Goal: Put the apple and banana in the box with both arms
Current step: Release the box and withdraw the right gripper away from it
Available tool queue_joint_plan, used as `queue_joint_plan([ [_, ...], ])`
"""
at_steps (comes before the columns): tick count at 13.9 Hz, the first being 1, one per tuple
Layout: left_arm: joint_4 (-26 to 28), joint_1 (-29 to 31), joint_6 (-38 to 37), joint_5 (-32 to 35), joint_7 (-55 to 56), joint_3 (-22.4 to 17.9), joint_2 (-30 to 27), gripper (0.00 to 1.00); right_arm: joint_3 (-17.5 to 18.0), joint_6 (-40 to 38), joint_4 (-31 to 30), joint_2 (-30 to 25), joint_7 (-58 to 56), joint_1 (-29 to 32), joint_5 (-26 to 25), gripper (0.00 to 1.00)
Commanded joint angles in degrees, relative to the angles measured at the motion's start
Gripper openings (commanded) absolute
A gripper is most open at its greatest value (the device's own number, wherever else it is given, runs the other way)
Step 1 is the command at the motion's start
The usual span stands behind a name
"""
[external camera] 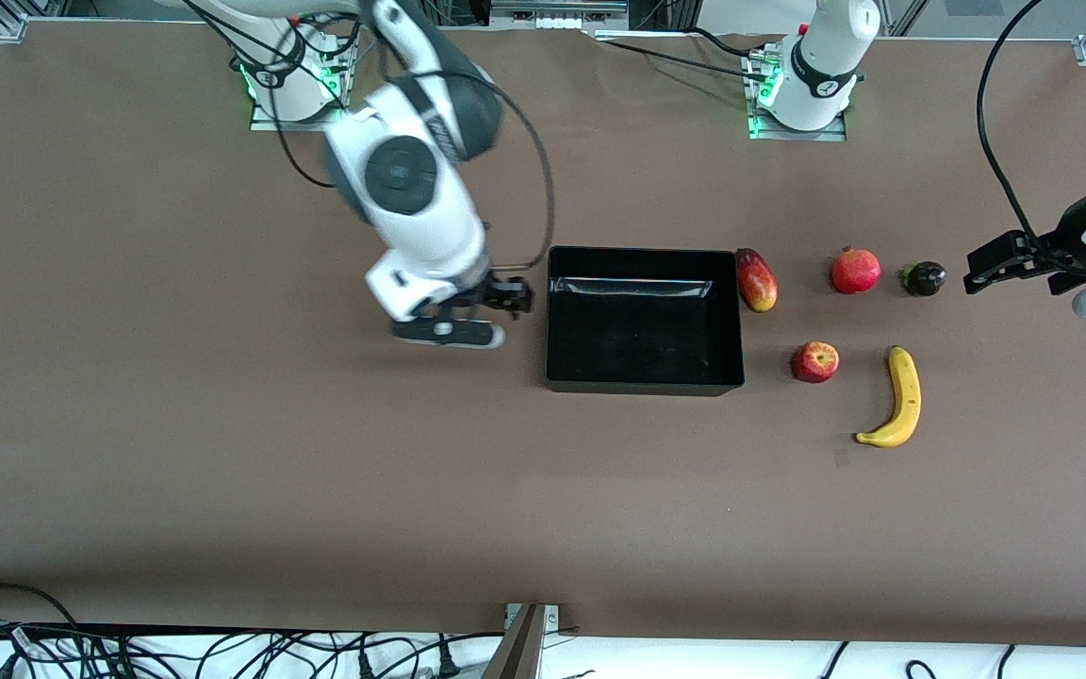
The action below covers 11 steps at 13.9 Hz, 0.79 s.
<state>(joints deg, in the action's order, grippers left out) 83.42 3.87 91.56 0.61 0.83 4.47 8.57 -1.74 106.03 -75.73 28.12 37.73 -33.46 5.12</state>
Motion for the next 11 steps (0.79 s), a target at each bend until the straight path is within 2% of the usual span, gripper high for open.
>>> queue_joint_plan([
  [1,-1.4,-0.1,-0.2,1.7,0.0,0.2,0.4,1.00,-3.3,-5.8,-1.8,-4.7,-9.8,5.4,0.6,1.00],
  [5,-1.4,-0.4,0.5,2.2,-0.7,0.2,0.6,1.00,-16.4,-17.3,-1.7,-8.9,-29.6,6.3,0.7,1.00],
  [6,-1.3,-0.2,0.5,2.1,-0.8,0.2,0.6,1.00,-19.1,-20.1,-1.9,-11.7,-34.3,6.4,0.2,1.00],
  [7,-1.4,-0.1,0.4,1.7,-0.7,0.2,0.6,1.00,-21.0,-21.3,-1.9,-11.9,-38.0,6.3,-0.4,1.00],
  [9,-1.5,-0.3,0.4,2.2,-0.9,0.2,0.6,1.00,-24.4,-22.7,-2.0,-12.0,-40.1,6.7,-0.3,1.00],
  [10,-1.4,-0.2,0.6,2.0,-1.0,0.2,0.6,1.00,-24.2,-22.6,-3.1,-13.1,-40.3,9.3,-0.2,1.00],
  [11,-1.5,-0.4,1.9,1.9,-0.7,0.2,1.4,1.00,-21.5,-21.9,-5.4,-15.2,-40.3,13.0,-0.2,1.00],
])
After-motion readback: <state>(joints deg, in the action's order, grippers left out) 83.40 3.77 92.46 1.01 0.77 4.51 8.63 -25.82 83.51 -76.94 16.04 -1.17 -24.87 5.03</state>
